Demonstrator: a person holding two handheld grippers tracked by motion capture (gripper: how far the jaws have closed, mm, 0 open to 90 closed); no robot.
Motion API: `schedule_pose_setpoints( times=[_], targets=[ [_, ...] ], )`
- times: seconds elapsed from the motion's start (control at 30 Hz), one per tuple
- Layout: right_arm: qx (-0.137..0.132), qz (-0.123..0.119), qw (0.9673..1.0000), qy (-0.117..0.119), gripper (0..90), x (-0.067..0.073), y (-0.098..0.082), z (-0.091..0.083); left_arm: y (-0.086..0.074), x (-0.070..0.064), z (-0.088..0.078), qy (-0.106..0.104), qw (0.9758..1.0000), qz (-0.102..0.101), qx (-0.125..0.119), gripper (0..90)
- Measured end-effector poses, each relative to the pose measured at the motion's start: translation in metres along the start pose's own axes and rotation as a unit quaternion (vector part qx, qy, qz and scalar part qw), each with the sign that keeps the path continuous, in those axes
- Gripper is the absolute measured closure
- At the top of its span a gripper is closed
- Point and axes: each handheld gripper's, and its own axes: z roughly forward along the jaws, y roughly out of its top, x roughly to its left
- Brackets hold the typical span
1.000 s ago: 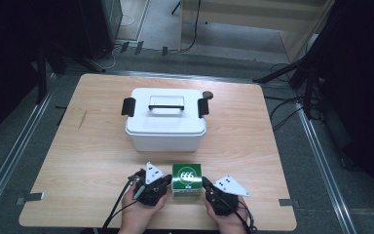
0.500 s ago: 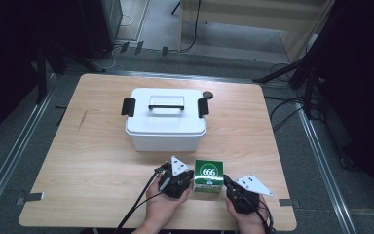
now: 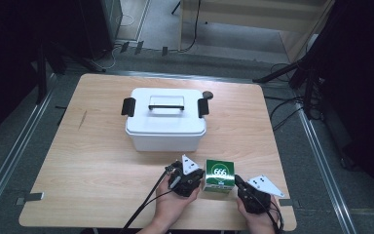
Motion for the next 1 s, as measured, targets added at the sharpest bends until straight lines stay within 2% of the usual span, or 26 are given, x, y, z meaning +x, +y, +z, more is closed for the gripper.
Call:
schedule_pose_setpoints(
  times=[0.07,0.2,0.33,0.43,0.57,0.73,0.87,1.0],
  targets=[
    [-0.006,0.002,1.0000,-0.003,90.0,-0.005,0.003,-0.003,0.000,0.008,-0.009,0.006,0.9999,-0.004,-0.009,84.6],
    [-0.018,0.011,0.9997,-0.010,90.0,-0.014,0.015,-0.006,-0.003,0.031,-0.030,0.014,0.9997,-0.007,-0.018,90.0],
    [-0.033,-0.002,0.9994,-0.003,90.0,-0.016,0.039,-0.001,-0.010,0.062,-0.049,0.029,0.9989,-0.034,-0.015,90.0],
    [-0.041,-0.014,0.9990,0.004,90.0,-0.012,0.058,0.010,-0.018,0.085,-0.064,0.051,0.9975,-0.047,-0.014,90.0],
    [-0.037,-0.036,0.9985,0.019,90.0,-0.003,0.082,0.027,-0.025,0.116,-0.084,0.083,0.9945,-0.063,-0.013,90.0],
    [-0.026,-0.056,0.9976,0.031,90.0,0.005,0.107,0.047,-0.026,0.153,-0.108,0.127,0.9873,-0.091,-0.029,90.0],
    [-0.017,-0.066,0.9966,0.046,90.0,0.009,0.124,0.063,-0.020,0.179,-0.119,0.144,0.9836,-0.103,-0.035,90.0],
    [0.003,-0.081,0.9945,0.066,90.0,0.014,0.134,0.081,-0.008,0.198,-0.122,0.148,0.9819,-0.112,-0.036,90.0]
  ],
)
